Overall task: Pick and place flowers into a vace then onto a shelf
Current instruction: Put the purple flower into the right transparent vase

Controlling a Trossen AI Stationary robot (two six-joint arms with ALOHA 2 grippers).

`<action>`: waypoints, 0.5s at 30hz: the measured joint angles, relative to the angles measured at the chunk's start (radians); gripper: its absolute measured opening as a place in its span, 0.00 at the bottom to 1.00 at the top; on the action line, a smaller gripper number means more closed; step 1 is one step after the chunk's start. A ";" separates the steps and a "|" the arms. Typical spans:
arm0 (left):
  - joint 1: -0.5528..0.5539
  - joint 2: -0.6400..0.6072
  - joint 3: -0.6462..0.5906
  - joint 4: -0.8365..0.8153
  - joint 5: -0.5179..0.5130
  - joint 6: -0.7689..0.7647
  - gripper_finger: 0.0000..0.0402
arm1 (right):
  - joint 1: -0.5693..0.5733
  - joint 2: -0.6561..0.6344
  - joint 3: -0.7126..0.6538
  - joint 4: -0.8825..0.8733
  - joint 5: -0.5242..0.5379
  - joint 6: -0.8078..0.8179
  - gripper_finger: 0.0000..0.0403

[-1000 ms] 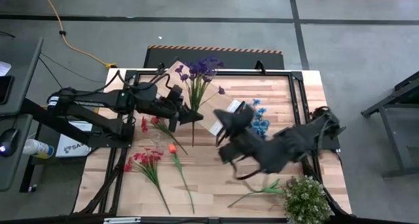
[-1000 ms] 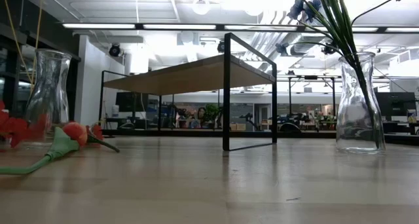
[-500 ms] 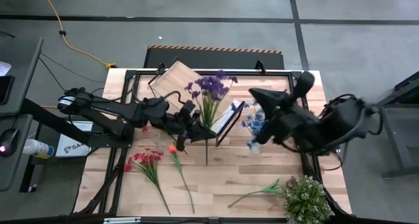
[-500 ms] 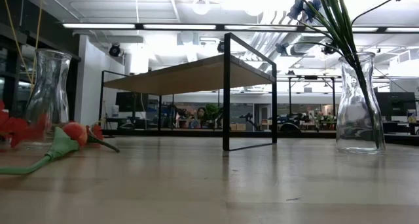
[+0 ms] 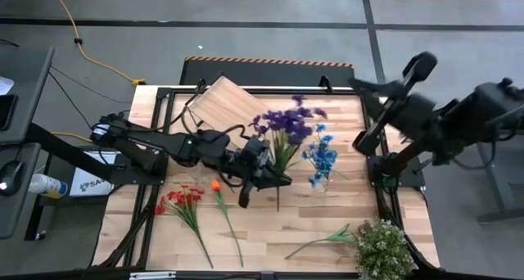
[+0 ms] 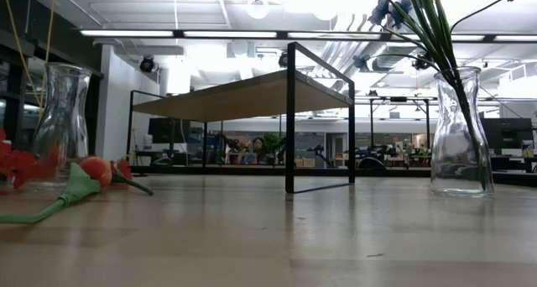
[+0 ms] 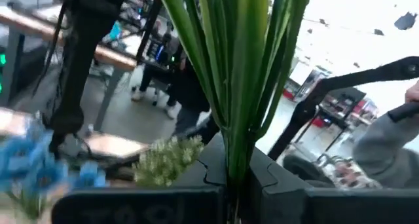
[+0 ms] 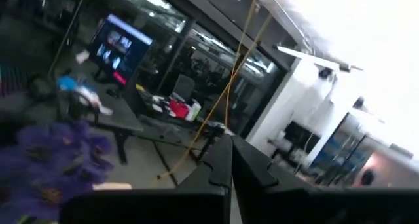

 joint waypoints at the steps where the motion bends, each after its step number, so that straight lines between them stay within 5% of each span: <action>1: -0.004 0.016 0.034 -0.029 -0.004 0.018 0.10 | 0.000 -0.009 0.000 -0.007 0.008 0.038 0.00; 9: -0.002 0.062 0.234 -0.283 -0.140 0.152 0.10 | 0.067 -0.068 -0.001 -0.147 0.225 0.221 0.00; 15: -0.002 0.061 0.355 -0.372 -0.228 0.261 0.10 | 0.163 -0.108 0.000 -0.316 0.175 0.473 0.00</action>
